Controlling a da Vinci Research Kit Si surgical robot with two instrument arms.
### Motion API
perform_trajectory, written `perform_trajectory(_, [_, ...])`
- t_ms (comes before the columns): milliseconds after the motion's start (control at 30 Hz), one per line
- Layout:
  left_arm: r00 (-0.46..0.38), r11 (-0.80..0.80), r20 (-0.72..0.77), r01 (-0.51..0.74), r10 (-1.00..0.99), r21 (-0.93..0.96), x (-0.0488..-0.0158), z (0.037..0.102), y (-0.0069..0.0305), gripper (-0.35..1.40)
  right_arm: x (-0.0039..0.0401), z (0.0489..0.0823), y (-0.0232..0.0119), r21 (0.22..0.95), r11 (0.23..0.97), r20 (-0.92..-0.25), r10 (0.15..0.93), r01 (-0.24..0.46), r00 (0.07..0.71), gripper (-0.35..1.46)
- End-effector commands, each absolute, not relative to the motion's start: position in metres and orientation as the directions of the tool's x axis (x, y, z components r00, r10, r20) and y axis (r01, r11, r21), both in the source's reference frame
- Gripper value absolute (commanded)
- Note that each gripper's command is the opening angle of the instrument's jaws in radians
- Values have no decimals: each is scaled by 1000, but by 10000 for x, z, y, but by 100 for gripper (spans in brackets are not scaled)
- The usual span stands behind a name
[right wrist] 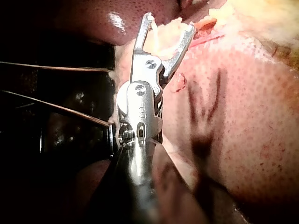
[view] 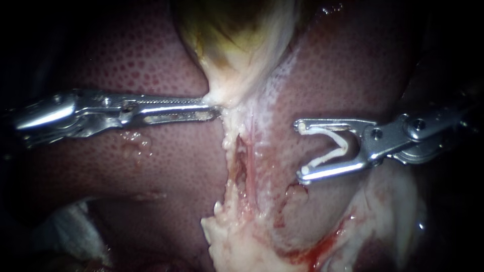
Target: Clipping first clip left tube
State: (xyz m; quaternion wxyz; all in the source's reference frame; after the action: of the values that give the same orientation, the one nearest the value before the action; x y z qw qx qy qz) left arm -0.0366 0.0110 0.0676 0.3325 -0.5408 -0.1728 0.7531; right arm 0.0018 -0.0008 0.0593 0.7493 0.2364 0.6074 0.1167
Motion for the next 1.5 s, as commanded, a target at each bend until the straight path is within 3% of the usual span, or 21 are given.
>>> perform_trajectory(33, [-194,-719,-700,-313,687,-620,-366,676,110,-35,18,593,-8,496,861,-855,462,112,235,60])
perform_trajectory(300, [-193,-716,-695,-306,692,-627,-354,658,113,-35,18,594,-8,496,860,-855,462,115,234,60])
perform_trajectory(700, [-143,-713,-718,-355,681,-605,-293,594,151,-35,20,598,-10,495,860,-856,460,120,234,60])
perform_trajectory(1033, [-140,-712,-719,-359,681,-604,-285,597,153,-35,33,610,-20,515,848,-846,479,125,235,59])
perform_trajectory(1500, [-140,-711,-718,-362,681,-603,-287,593,150,-35,122,705,-71,612,780,-780,568,128,262,59])
